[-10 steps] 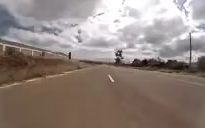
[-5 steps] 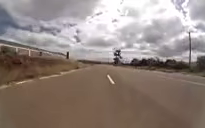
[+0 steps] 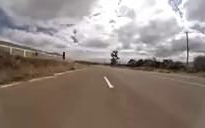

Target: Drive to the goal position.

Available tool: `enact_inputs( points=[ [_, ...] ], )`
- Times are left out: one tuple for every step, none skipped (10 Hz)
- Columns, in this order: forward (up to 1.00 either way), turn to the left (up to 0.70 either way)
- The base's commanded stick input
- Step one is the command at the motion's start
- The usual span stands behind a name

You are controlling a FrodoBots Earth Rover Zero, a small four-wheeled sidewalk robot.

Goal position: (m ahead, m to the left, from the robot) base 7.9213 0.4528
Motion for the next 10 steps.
enact_inputs(
  points=[
    [0.85,0.0],
    [0.85,0.0],
    [0.85,0.0],
    [0.85,0.0],
    [0.85,0.0],
    [0.85,0.0],
    [0.85,0.0],
    [0.85,0.0],
    [0.85,0.0],
    [0.85,0.0]
  ],
)
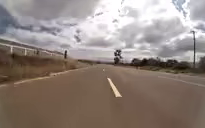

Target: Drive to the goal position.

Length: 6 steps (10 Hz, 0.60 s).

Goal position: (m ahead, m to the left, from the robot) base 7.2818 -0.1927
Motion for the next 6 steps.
enact_inputs(
  points=[
    [0.85,0.0],
    [0.85,0.3],
    [0.85,0.34],
    [0.85,0.34],
    [0.85,0.04],
    [0.85,0.0]
  ],
)
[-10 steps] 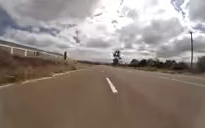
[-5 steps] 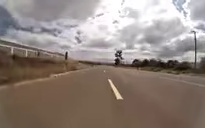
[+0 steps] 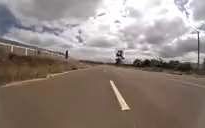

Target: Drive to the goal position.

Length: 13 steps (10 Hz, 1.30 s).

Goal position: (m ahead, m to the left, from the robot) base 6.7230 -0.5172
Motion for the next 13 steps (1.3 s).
enact_inputs(
  points=[
    [0.85,0.0],
    [0.85,0.0],
    [0.85,0.0],
    [0.85,0.0],
    [0.85,0.0],
    [0.85,0.0],
    [0.85,0.0],
    [0.85,0.0],
    [0.85,0.0],
    [0.85,0.0],
    [0.85,-0.02],
    [0.85,-0.03],
    [0.85,-0.16]
  ],
)
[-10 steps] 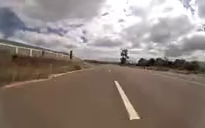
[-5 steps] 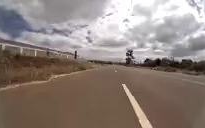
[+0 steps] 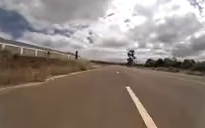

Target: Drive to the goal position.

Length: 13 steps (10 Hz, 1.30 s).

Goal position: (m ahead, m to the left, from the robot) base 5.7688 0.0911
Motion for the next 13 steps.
enact_inputs(
  points=[
    [0.85,-0.34],
    [0.85,-0.32],
    [0.85,-0.28],
    [0.85,-0.1],
    [0.85,0.0],
    [0.85,0.0],
    [0.85,0.0],
    [0.85,0.0],
    [0.85,0.0],
    [0.85,0.0],
    [0.85,0.0],
    [0.85,0.0],
    [0.85,-0.01]
  ],
)
